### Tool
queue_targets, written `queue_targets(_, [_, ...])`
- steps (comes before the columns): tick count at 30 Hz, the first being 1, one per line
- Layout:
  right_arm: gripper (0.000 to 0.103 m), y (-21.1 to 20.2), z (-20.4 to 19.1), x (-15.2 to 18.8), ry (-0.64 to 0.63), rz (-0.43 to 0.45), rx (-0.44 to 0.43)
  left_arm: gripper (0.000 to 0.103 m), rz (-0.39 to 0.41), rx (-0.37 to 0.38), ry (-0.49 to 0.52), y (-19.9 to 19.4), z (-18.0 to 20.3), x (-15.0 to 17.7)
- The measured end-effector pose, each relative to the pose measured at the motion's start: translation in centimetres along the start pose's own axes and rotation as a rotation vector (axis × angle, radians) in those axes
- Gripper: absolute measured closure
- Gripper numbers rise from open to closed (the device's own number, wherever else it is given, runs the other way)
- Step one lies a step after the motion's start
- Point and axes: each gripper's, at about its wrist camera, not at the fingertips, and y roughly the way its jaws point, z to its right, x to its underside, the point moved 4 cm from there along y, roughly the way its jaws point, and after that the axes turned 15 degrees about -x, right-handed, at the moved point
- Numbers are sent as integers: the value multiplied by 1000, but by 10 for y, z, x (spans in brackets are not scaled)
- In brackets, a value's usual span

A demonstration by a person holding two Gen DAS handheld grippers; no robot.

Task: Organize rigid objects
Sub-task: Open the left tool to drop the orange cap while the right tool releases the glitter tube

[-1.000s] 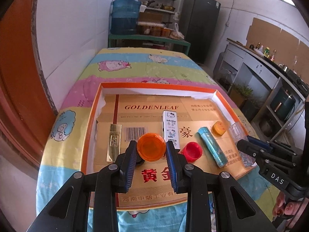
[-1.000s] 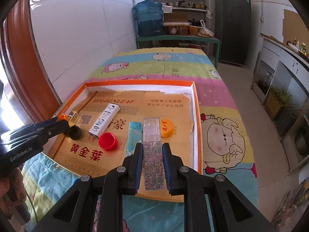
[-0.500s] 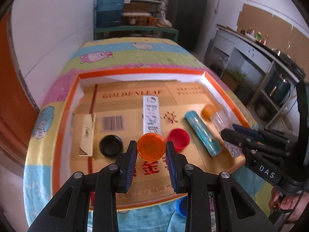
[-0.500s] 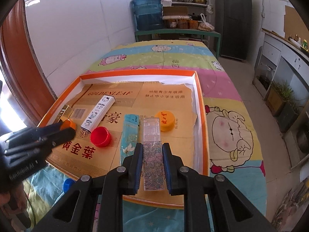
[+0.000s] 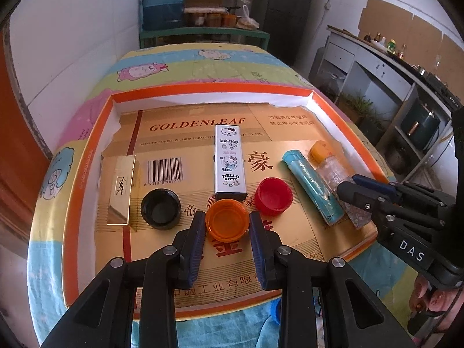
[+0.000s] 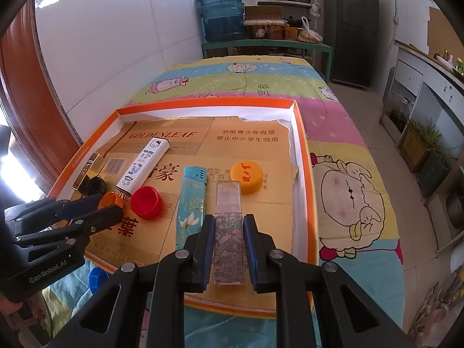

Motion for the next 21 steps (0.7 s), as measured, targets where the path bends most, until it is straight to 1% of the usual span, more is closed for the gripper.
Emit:
queue_targets(10, [82,0,1,0,0,0,-1,72,5,-2,2,0,1,0])
queue_targets(14, [82,1,2,1,4,-6,1,71,12,-12,18,-2,2,1])
queue_targets(17, [82,1,2,2,3,-8,5,66,10,3,15,-3,2,1])
queue_targets(19, [82,0,1,2,3,-4,4,59,9,11,10,-3,2,0])
queue_targets(21, [82,-2,0,2,1,0,5,56,11,14,5,-4,2,0])
